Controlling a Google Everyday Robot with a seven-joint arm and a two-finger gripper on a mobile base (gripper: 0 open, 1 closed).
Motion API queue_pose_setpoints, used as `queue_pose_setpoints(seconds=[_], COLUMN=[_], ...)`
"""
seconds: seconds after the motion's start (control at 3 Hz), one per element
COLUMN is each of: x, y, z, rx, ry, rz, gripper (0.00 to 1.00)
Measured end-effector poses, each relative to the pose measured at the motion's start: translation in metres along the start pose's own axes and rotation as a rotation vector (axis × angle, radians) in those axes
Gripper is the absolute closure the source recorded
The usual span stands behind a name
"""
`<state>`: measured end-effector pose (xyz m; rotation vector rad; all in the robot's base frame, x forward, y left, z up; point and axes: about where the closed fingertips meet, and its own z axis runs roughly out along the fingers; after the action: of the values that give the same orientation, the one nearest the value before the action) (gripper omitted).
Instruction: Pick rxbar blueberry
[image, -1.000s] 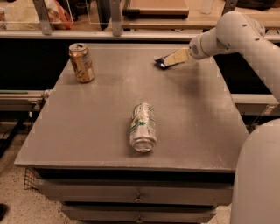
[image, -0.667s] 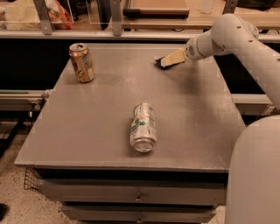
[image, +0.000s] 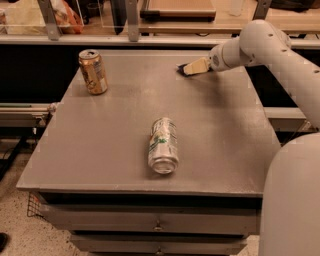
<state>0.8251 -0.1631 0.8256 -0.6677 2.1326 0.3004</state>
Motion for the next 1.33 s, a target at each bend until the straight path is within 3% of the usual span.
queue_pose_setpoints(seconds=[0.67,1.33], x=[-0.003,-0.036], y=[0.001,0.083], z=[-0.003,-0.109], rx=[-0.003,-0.168], ry=[-0.001,-0.113], rz=[-0.002,-0.192], gripper=[0.96,1.00])
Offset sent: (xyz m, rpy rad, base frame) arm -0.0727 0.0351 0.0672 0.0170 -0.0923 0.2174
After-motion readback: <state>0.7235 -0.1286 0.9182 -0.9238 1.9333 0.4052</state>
